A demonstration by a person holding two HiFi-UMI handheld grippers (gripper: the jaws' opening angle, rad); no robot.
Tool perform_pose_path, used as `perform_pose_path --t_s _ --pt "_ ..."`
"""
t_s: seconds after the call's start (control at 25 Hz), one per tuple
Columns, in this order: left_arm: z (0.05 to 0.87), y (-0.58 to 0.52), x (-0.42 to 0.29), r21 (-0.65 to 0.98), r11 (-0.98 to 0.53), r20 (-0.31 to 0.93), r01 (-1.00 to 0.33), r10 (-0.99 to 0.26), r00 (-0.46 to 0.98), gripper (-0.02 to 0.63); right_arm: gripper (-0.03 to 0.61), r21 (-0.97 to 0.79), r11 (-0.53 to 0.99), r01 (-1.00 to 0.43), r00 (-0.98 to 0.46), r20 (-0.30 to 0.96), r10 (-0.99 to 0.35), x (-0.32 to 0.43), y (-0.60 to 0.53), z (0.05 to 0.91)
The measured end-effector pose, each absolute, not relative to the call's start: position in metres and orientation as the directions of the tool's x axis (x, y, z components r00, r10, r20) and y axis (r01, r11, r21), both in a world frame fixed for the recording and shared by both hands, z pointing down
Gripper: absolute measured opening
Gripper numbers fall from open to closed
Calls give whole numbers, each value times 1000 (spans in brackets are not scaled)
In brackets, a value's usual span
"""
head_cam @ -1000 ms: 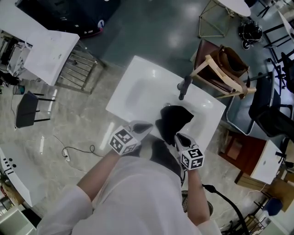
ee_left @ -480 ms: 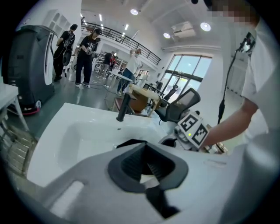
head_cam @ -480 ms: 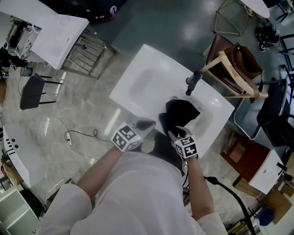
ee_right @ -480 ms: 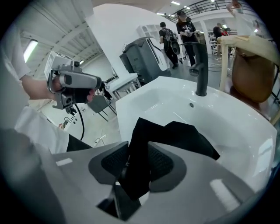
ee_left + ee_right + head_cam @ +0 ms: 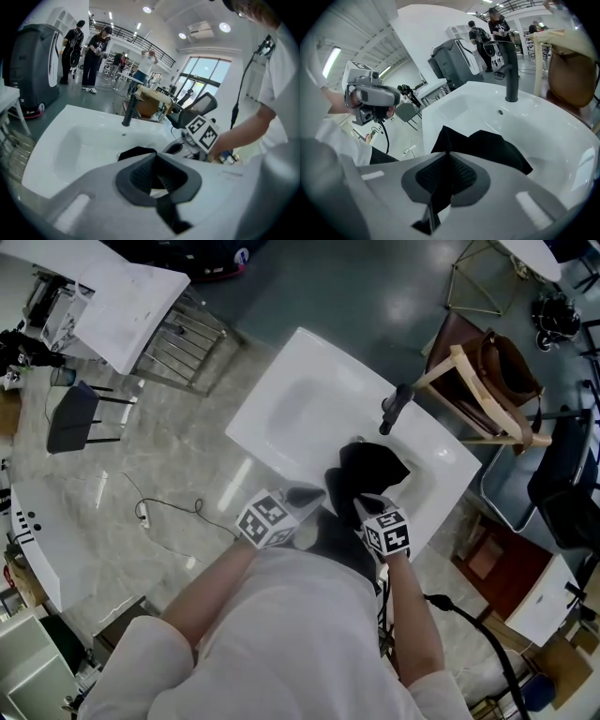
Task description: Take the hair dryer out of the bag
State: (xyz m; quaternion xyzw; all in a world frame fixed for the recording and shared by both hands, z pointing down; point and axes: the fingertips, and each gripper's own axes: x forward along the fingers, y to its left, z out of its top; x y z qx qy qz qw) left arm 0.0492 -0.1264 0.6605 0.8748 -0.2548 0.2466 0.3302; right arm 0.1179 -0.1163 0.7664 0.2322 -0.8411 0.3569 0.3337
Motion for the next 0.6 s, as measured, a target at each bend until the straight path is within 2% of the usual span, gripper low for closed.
perform_pose_path --t_s 0.28,0.6 --pt "679 -120 81 510 -637 627 -578 -185 757 12 20 -497 500 -709 -667 704 -246 153 -130 766" --pt "719 -117 119 575 -560 693 -597 -54 718 70 18 -530 369 -763 -643 680 -351 186 -141 768"
